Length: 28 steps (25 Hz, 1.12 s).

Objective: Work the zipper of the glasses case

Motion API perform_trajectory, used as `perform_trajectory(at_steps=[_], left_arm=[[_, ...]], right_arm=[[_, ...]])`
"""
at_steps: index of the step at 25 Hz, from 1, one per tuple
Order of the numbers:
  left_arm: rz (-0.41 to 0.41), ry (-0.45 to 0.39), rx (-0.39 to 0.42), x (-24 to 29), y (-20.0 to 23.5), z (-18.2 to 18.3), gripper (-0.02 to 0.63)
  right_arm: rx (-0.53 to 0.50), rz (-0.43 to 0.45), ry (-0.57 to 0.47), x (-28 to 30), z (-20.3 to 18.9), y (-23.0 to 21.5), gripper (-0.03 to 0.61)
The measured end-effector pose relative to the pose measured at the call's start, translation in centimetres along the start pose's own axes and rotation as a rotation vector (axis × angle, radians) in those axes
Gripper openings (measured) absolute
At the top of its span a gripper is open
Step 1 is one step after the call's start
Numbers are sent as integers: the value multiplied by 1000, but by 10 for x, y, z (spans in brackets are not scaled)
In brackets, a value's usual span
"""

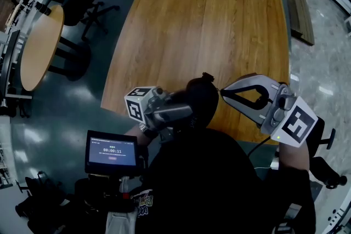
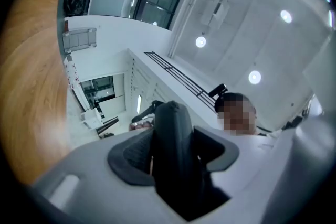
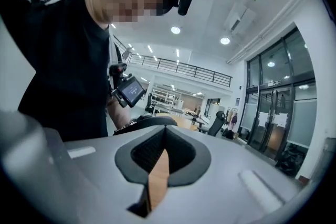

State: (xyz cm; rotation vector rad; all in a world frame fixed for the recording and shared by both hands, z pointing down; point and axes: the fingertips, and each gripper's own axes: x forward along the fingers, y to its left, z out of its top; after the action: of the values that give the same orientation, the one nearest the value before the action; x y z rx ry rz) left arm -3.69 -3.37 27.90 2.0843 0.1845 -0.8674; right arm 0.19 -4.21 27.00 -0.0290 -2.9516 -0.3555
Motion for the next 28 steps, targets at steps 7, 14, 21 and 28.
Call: perform_trajectory(at_steps=[7, 14, 21, 28], left_arm=[[-82, 60, -106, -3, -13, -8, 233], [-127, 37, -119, 0, -19, -6, 232], [-225, 57, -281, 1, -25, -16, 235], [-177, -34, -182, -1, -21, -22, 235]], right_arm=[[95, 156, -64, -2, 15, 14, 3], [-1, 186, 12, -4, 21, 22, 3], [164, 334, -67, -7, 28, 27, 3], [207, 328, -88, -4, 27, 25, 3]])
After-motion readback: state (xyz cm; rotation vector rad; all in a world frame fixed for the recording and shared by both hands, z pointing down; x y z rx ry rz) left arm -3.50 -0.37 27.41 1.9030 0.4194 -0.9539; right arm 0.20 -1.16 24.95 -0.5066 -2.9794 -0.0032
